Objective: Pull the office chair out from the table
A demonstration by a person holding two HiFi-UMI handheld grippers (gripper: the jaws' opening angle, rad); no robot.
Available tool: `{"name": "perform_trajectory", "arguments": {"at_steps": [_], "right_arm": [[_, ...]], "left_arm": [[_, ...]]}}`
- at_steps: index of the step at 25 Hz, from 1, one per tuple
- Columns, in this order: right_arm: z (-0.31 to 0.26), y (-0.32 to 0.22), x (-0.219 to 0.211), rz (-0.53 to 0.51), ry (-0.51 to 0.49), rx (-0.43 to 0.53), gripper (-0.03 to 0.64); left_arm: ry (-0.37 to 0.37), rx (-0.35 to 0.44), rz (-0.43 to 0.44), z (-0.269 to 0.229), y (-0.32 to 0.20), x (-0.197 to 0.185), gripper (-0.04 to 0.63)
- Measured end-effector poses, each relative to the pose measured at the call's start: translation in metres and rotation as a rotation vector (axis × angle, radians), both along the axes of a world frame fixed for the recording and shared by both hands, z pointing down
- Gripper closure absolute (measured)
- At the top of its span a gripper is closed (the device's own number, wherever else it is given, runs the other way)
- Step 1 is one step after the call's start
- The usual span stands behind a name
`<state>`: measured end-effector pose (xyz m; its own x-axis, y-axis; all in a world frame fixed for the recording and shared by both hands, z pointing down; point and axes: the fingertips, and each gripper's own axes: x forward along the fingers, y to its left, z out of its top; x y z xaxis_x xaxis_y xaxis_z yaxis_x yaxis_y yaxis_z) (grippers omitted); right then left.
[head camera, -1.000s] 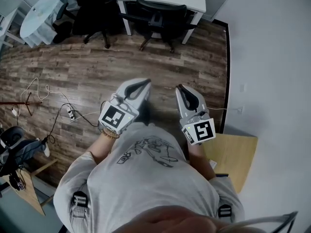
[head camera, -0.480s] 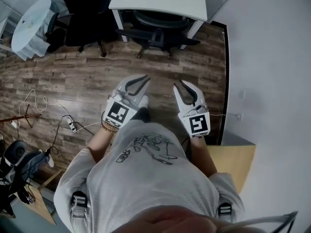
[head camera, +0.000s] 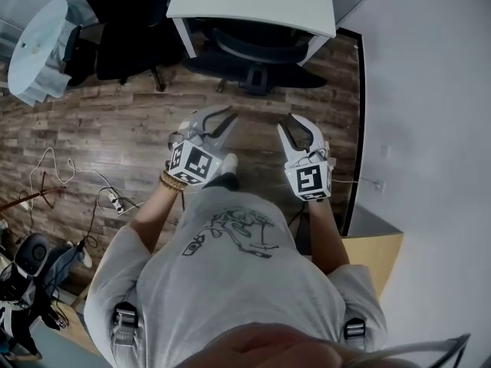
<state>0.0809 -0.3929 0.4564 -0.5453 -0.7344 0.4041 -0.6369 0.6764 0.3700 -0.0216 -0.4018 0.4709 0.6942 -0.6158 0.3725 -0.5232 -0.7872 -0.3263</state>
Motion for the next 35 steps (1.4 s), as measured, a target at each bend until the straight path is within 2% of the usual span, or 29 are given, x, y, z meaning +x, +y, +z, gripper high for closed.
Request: {"name": "perform_trajectory", "arguments": {"at_steps": [5, 12, 18, 26, 31, 33, 35], "right_arm": [[0.026, -0.049, -0.007, -0.031, 0.116, -0.011, 0.494], [0.085, -0.099, 0.000, -0.102, 0.305, -0.060, 0.465], [0.138, -0.133, 0.003, -0.179, 0.475, -0.107, 0.428], [0.184, -0.160, 0.004, -0.249, 0.597, -0.150, 0.411], [0.204, -0.171, 0.007, -0.275, 0.659, -0.170, 0.413], [0.212, -0.171, 0.011, -0.276, 0.688, -0.176, 0.430], [0.217, -0.170, 0.012, -0.274, 0.710, -0.170, 0.485]], "left_arm": [[-0.093, -0.014, 0.036, 0.028, -0.046, -0.006, 0.492], [-0.374, 0.023, 0.134, 0.087, -0.095, -0.004, 0.454], [-0.559, -0.005, 0.203, 0.137, -0.131, -0.004, 0.409], [-0.712, -0.034, 0.280, 0.176, -0.155, -0.002, 0.402], [-0.759, -0.040, 0.294, 0.190, -0.164, 0.002, 0.399], [-0.769, -0.049, 0.304, 0.195, -0.163, 0.004, 0.400], [-0.776, -0.041, 0.306, 0.199, -0.162, 0.005, 0.454]]}}
